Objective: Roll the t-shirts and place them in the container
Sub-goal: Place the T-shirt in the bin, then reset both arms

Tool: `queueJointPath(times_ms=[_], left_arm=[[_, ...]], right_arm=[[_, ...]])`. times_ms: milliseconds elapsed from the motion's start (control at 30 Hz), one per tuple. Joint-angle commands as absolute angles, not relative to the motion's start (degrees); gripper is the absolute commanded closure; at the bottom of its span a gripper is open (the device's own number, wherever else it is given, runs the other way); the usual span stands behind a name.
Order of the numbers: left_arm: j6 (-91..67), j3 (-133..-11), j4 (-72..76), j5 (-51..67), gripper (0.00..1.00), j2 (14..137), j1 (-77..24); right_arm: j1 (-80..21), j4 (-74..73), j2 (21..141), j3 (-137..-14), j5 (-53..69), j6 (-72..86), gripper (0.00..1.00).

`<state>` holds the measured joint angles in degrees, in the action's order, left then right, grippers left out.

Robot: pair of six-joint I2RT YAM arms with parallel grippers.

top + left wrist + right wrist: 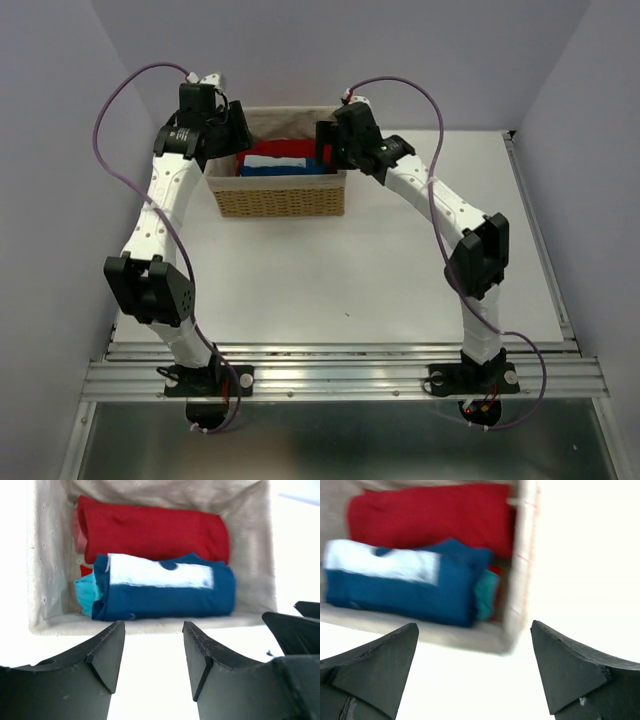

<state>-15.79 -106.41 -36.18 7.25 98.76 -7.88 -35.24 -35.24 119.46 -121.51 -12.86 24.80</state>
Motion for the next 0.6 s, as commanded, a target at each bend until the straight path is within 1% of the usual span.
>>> queueJointPath(times_ms=[0,67,133,200,233,267,333,367,400,433,567], left_arm=[[-15.6,-101.1,-27.1,10.8,0.39,87.9,-7.7],[-15.4,-95.9,-24.6,10.8,0.39,83.6,-7.7],[-14.9,-91.0,-23.1,11.2,0.37,79.1,-7.7],[-14.3,-87.6,-21.1,11.4,0.36,76.0,-7.7],[-14.1,-86.1,-20.5,11.3,0.32,74.4,-7.7],[-14.0,-82.7,-19.8,10.9,0.31,71.0,-7.7],[-14.0,-79.0,-17.7,10.4,0.24,67.6,-7.7],[-14.0,-75.0,-16.8,10.5,0.14,64.4,-7.7],[-13.3,-73.0,-14.8,10.8,0.11,62.8,-7.7],[-13.1,-69.1,-13.9,11.0,0.11,60.2,-7.7],[-14.4,-63.8,-12.5,11.7,0.11,56.4,-7.7]], right_arm=[[-35.2,-28.7,107.6,-112.8,-25.6,25.7,0.0],[-35.2,-27.5,102.4,-106.3,-30.5,26.0,0.0],[-35.2,-27.2,99.1,-101.9,-33.5,26.5,0.0],[-35.2,-27.0,93.9,-94.6,-35.6,27.6,0.0],[-35.2,-27.0,92.3,-92.2,-36.0,27.7,0.0],[-35.2,-27.2,89.2,-87.4,-37.7,28.1,0.0],[-35.2,-27.6,85.7,-82.5,-39.3,29.1,0.0],[-35.2,-27.6,83.9,-80.1,-40.4,30.0,0.0],[-35.2,-27.6,80.4,-75.3,-41.0,30.8,0.0],[-35.2,-27.4,78.6,-73.0,-41.1,31.9,0.0],[-35.2,-26.9,71.3,-63.2,-43.1,33.7,0.0]])
